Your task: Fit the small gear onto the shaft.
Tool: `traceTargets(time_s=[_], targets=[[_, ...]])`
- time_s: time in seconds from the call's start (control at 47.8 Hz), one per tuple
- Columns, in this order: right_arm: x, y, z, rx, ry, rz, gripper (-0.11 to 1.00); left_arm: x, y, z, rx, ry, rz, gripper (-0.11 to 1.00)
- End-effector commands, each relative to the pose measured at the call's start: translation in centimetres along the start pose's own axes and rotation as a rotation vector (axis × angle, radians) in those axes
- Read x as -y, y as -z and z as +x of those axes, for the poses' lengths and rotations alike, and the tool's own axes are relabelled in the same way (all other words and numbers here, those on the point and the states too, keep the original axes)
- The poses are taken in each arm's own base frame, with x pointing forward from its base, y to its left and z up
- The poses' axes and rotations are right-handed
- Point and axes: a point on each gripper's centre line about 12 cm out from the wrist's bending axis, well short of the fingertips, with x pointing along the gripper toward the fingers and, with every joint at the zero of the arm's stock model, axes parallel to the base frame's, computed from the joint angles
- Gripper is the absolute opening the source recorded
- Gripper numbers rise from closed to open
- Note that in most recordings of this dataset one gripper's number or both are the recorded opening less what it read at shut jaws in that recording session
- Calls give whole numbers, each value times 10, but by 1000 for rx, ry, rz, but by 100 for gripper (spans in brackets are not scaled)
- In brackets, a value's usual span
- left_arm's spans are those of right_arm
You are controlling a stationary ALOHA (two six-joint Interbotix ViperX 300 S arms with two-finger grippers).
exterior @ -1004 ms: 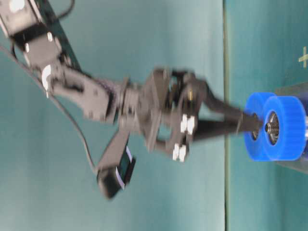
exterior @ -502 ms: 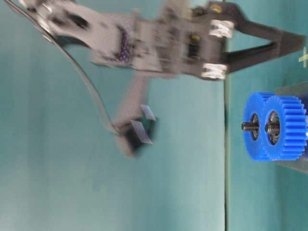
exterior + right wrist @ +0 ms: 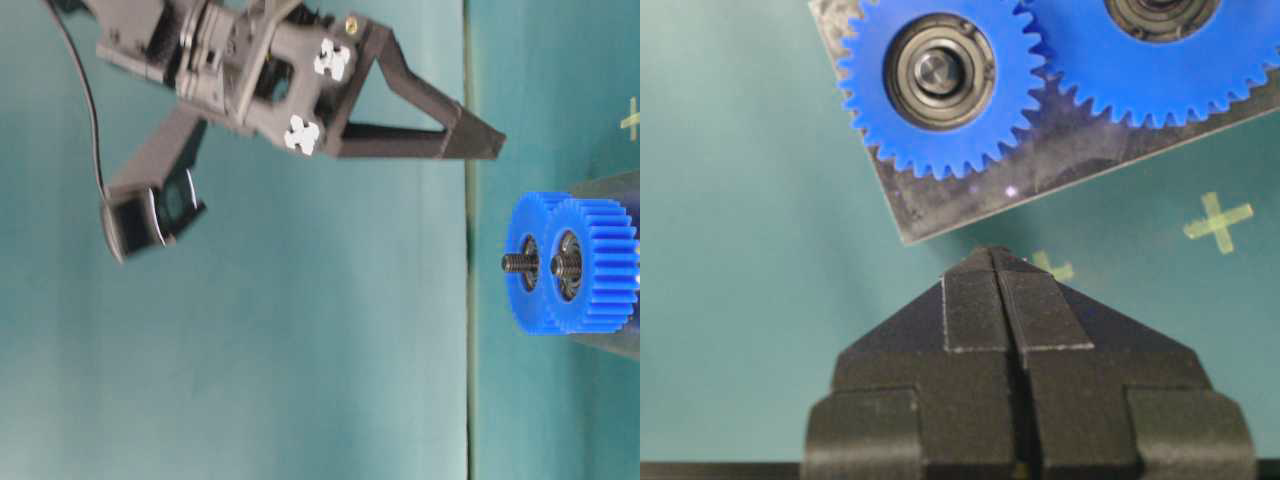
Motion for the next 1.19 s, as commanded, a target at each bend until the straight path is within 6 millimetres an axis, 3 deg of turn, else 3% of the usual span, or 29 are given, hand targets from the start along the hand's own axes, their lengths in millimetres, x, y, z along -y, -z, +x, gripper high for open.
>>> traceTargets(time_s=[0.0,0.293,0.564,1.171], targets=[[-6,-8,-20,108,-45,-12,-2,2,-13,1,59,9,5,0],[-1,0,-31,287,-116,-3,-2,6,-19,3,130,26,19,0],[5,15,-32,304,-122,-10,-2,6,-16,4,120,27,15,0],[2,24,-24,412,-177,-22,-2,6,-9,2,107,27,7,0]])
